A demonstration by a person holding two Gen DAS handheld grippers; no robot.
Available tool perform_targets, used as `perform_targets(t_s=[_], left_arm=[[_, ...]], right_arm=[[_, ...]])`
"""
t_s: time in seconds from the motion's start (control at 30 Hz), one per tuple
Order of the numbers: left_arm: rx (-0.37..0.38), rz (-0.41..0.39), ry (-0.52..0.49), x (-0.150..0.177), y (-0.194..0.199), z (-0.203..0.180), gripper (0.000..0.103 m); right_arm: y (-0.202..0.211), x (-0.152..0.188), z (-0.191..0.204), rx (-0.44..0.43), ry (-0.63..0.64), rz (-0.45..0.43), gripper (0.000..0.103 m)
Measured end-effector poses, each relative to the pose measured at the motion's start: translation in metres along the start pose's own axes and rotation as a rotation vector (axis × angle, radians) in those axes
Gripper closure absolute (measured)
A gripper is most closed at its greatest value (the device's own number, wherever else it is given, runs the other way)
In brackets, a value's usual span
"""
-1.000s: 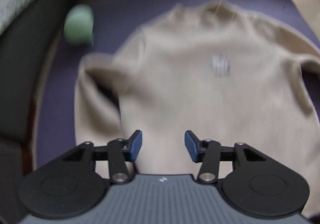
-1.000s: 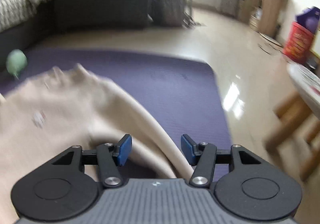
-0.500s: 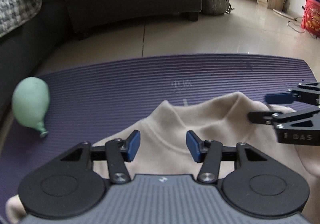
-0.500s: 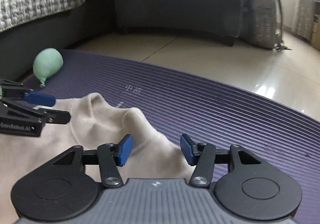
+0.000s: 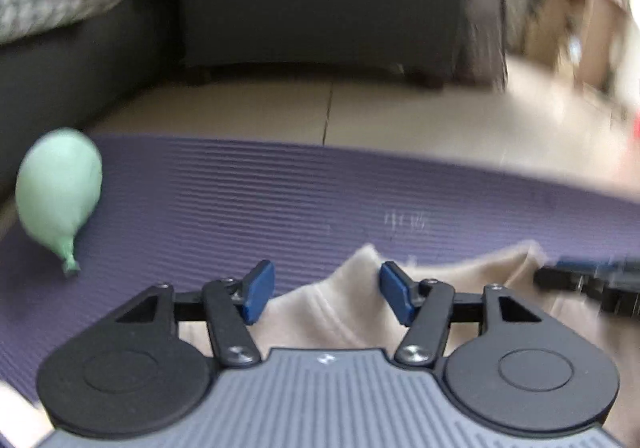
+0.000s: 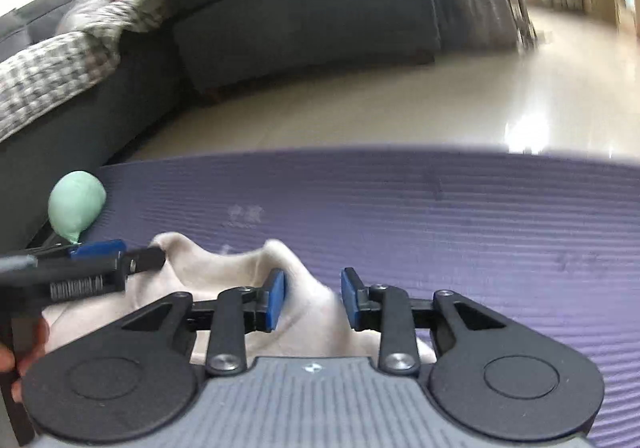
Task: Fold clothes
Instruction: 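Move both grippers to the collar and grasp it with the right gripper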
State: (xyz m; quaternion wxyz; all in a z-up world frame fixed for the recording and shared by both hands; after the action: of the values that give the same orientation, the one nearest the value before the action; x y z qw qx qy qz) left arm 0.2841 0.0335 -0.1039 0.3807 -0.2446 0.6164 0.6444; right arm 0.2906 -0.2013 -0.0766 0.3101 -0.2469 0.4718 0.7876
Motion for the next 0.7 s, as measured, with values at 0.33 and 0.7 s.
perform_targets(t_s=[0.33, 0.7], left_arm=[[-0.154, 0.058, -0.178, -0.003, -0.022, -0.022, 0.077], [-0.096, 0.239, -0.141, -0.012, 0.021, -0.040, 0.032]], right_arm=[[-0.003, 0.012, 0.012, -0.047, 0.033, 0.029, 0.103], [0.056, 0.013, 0.027, 0.055, -0.037, 0.039, 0.073]])
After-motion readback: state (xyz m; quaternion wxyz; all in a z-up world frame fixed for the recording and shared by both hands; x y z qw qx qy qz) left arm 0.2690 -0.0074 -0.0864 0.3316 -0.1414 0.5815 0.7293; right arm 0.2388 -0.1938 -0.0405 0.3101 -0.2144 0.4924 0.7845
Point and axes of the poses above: each gripper's, at about its wrist camera, not at the fingertips, and y roughly against the way its jaws point, z to its left, x to its underside, the point moved 2 cm from there along -y, roughly the way its jaws point, and after that the axes turned 15 degrees about -y, right-handed, at the moved point
